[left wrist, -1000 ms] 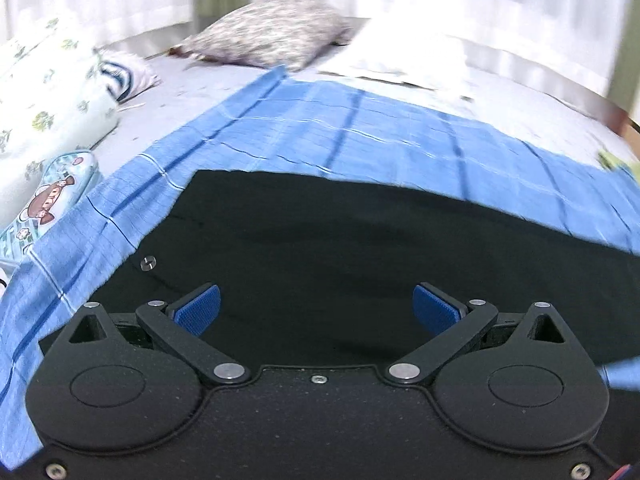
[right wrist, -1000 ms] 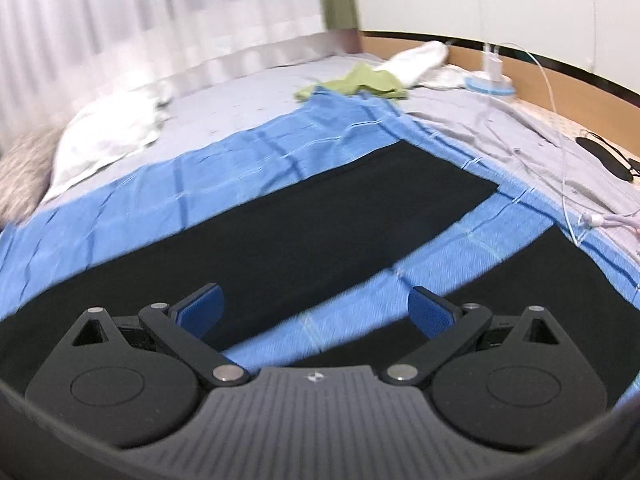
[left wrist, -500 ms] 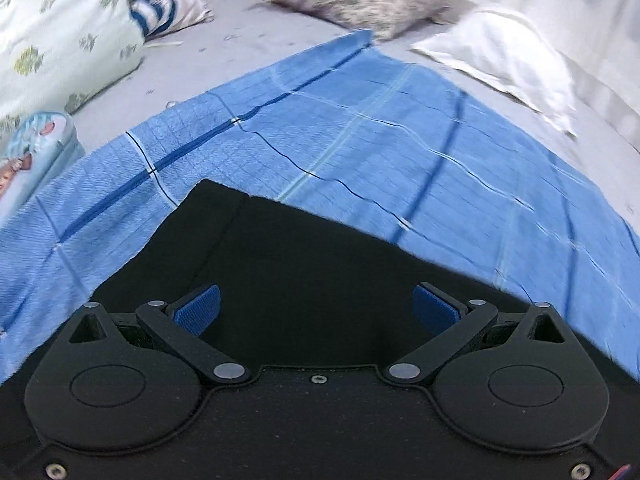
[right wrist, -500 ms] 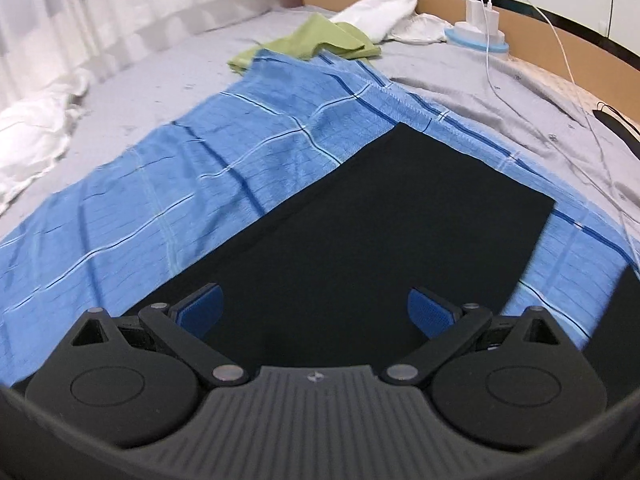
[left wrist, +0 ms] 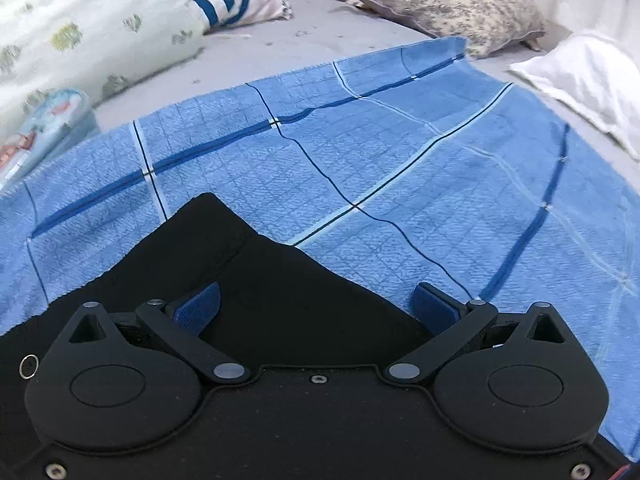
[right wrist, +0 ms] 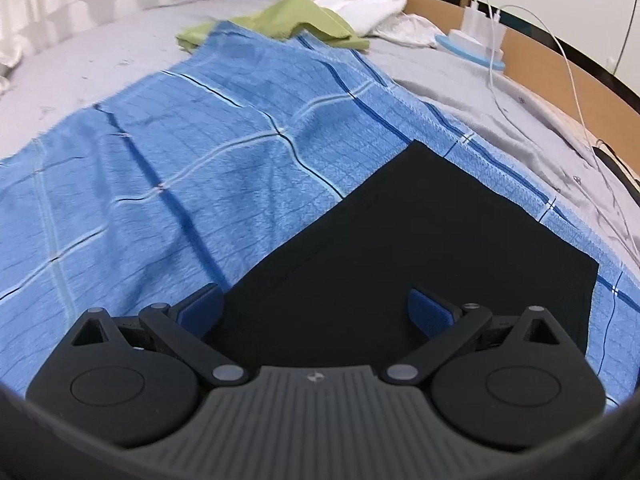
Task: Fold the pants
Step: 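Lower both tools to the trouser hem and close on the leg ends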
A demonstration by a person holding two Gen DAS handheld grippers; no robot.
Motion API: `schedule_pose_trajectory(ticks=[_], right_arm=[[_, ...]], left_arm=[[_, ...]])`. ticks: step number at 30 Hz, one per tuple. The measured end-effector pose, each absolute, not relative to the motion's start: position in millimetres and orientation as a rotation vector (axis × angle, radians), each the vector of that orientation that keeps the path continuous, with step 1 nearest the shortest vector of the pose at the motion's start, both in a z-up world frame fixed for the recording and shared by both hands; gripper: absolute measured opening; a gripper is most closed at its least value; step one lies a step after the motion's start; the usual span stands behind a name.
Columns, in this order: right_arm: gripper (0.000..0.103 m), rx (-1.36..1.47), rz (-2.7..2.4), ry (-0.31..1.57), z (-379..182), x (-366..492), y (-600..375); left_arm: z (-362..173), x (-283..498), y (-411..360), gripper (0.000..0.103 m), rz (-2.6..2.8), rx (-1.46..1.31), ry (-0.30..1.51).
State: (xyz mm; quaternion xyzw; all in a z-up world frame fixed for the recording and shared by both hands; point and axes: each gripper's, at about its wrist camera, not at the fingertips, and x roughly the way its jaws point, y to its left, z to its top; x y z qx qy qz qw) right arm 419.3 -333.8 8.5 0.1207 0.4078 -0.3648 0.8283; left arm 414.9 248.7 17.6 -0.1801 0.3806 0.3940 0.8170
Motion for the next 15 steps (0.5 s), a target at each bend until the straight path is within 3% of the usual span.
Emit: schedule_pose_trajectory(ticks=[7, 9, 10, 11, 12, 13, 14, 15], right_arm=[[0.102, 0.319, -0.784, 0.874, 0.2, 429.8, -353.7], [0.096, 0.335, -0.776, 0.868, 1.0, 427.5, -356.2], [0.084, 0.320, -0.773, 0.862, 3.0, 426.6, -356.2], [0.066, 0.299, -0.776, 0.851, 5.9, 425.1, -356.0], [0.059, 0.299, -0.762, 0.842, 8.7, 423.3, -357.1], [0.043, 0.315, -0.742, 0.840, 11.9, 421.3, -359.0], [0.019, 0.331, -0.729, 0.840, 14.9, 418.7, -361.4], [0.008, 0.341, -0.727, 0.843, 17.5, 416.1, -363.8]], left_arm=[[11.4, 422.4, 239.5, 0.103, 0.908, -0.350, 0.803], [11.4, 422.5, 239.6, 0.103, 0.907, -0.342, 0.804], [11.5, 422.3, 239.7, 0.103, 0.907, -0.342, 0.804], [11.5, 422.6, 239.1, 0.103, 0.907, -0.343, 0.803], [11.6, 423.0, 238.1, 0.103, 0.906, -0.342, 0.803], [11.8, 422.9, 237.1, 0.103, 0.905, -0.338, 0.803], [12.5, 421.8, 237.7, 0.100, 0.900, -0.342, 0.799], [13.3, 420.1, 237.1, 0.093, 0.887, -0.347, 0.792]])
